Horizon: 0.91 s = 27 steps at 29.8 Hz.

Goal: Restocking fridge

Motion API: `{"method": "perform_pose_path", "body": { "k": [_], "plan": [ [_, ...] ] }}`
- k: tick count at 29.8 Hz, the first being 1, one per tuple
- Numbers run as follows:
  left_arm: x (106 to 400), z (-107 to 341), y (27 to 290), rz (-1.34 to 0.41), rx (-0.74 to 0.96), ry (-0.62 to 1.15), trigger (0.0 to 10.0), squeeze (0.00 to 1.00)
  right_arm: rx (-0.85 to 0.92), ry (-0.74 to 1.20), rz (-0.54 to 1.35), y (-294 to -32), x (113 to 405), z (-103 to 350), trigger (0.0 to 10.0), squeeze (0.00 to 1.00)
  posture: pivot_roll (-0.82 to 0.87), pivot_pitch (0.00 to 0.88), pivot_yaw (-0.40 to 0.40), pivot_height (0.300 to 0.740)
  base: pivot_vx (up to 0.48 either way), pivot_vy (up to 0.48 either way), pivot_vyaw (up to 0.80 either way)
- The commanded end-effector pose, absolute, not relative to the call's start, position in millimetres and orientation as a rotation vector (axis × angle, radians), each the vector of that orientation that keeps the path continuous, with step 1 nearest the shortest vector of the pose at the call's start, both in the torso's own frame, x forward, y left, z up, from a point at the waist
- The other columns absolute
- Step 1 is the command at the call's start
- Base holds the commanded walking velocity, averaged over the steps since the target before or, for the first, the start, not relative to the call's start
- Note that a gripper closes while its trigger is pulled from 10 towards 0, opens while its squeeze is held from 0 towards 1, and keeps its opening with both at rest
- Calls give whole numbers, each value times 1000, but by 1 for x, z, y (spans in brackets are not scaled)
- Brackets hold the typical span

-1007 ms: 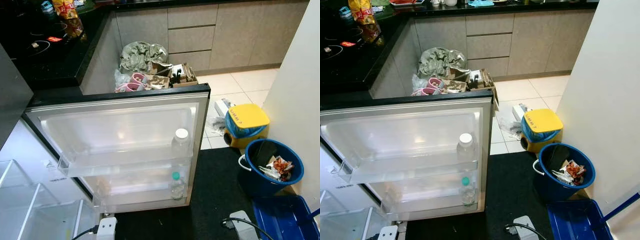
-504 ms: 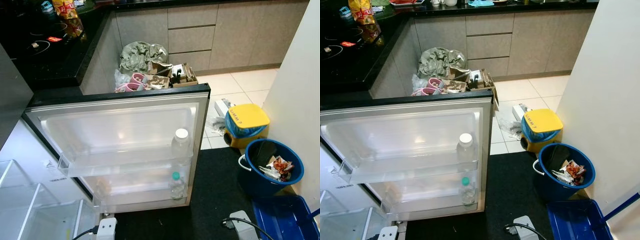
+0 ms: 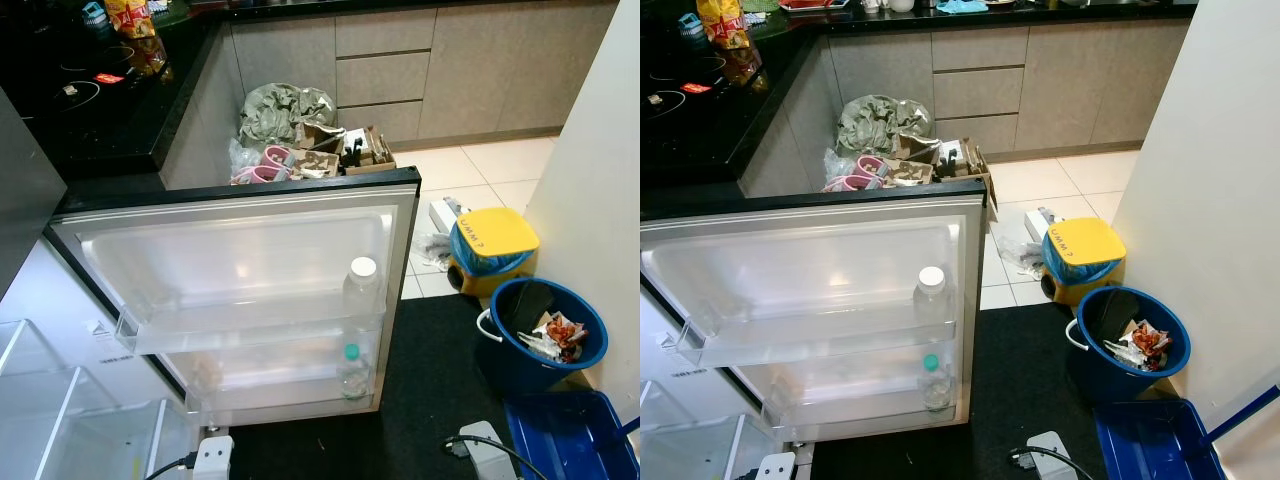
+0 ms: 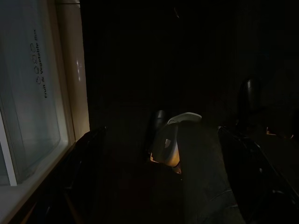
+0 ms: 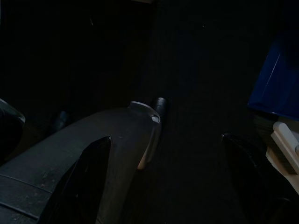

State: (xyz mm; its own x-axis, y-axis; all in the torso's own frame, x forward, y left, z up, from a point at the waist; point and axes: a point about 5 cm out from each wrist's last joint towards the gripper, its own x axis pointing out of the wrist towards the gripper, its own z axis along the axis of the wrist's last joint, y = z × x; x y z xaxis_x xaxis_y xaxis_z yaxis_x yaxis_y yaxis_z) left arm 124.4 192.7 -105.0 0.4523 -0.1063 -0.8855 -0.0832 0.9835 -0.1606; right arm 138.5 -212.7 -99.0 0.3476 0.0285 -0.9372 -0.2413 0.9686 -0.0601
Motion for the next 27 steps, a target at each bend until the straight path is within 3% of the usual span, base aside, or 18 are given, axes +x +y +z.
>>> {"method": "perform_pose_path", "body": {
  "k": [1,27],
  "plan": [
    [123,-106,188,-13,-207,1113,10000,0,-174,1205,176,-208,138,-100,10000,0,-32,0,9,740,0,0,0],
    [122,-107,188,-11,-215,1112,10000,0,-167,1206,176,-206,136,-101,10000,0,-29,0,10,740,0,0,0]
  ]
}}
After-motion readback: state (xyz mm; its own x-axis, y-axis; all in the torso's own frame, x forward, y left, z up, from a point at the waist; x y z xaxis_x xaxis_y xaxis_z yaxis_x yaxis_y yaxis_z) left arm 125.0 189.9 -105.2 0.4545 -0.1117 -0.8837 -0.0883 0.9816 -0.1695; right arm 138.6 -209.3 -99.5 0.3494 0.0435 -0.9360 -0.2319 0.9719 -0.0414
